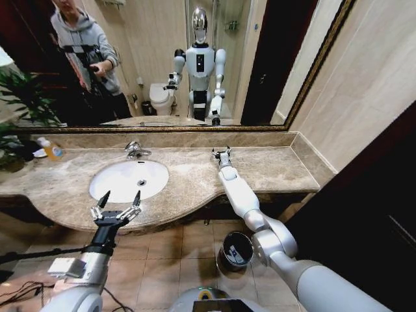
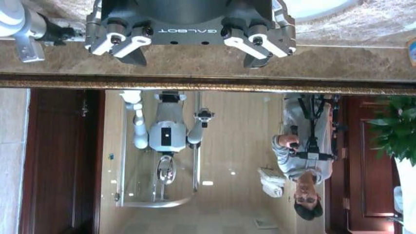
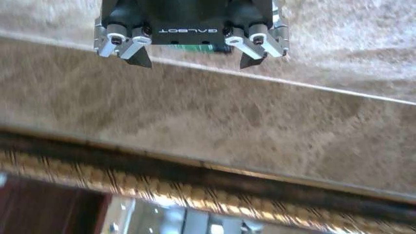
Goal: Pick up the trash from the sink and place it in the trash bin.
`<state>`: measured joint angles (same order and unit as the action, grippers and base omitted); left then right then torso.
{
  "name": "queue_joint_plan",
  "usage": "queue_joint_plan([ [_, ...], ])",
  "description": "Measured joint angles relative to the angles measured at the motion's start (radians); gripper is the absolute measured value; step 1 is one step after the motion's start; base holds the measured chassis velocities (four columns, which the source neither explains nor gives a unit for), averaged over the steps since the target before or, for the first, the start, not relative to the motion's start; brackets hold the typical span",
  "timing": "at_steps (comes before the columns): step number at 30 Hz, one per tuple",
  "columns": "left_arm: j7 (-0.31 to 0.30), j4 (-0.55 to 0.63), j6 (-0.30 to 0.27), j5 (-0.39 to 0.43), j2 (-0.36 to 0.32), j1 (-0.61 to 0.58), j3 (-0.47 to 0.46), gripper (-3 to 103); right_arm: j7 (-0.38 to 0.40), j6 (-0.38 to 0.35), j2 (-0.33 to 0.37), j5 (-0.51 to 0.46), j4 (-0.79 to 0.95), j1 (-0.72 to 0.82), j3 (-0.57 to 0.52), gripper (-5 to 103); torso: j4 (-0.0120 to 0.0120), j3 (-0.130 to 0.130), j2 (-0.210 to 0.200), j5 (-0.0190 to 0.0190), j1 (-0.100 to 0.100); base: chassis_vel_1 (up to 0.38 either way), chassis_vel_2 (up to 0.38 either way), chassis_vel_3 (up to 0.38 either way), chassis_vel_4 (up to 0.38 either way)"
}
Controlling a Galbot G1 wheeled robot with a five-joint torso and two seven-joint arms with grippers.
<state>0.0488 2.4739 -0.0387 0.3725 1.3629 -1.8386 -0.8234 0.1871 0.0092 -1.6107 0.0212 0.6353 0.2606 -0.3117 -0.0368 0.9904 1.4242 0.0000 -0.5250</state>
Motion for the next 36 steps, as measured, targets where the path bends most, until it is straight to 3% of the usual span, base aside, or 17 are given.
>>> queue_joint_plan([
  [14,0.0,0.0,0.0,0.0,0.0,0.0,0.0,100,-0.014,-0.041,0.002,-0.109,-0.011,-0.002,-0.012,90,0.0,0.0,0.0,-0.0002,0.0,0.0,0.0,0.0,0.0],
  [25,0.0,0.0,0.0,0.0,0.0,0.0,0.0,100,-0.024,-0.047,0.002,-0.128,0.0,0.002,-0.005,91,0.0,0.0,0.0,0.0,0.0,0.0,0.0,0.0,0.0],
  [36,0.0,0.0,0.0,0.0,0.0,0.0,0.0,100,-0.032,-0.062,0.014,-0.148,0.08,0.045,0.015,61,0.0,0.0,0.0,0.0,0.0,0.0,0.0,0.0,0.0],
])
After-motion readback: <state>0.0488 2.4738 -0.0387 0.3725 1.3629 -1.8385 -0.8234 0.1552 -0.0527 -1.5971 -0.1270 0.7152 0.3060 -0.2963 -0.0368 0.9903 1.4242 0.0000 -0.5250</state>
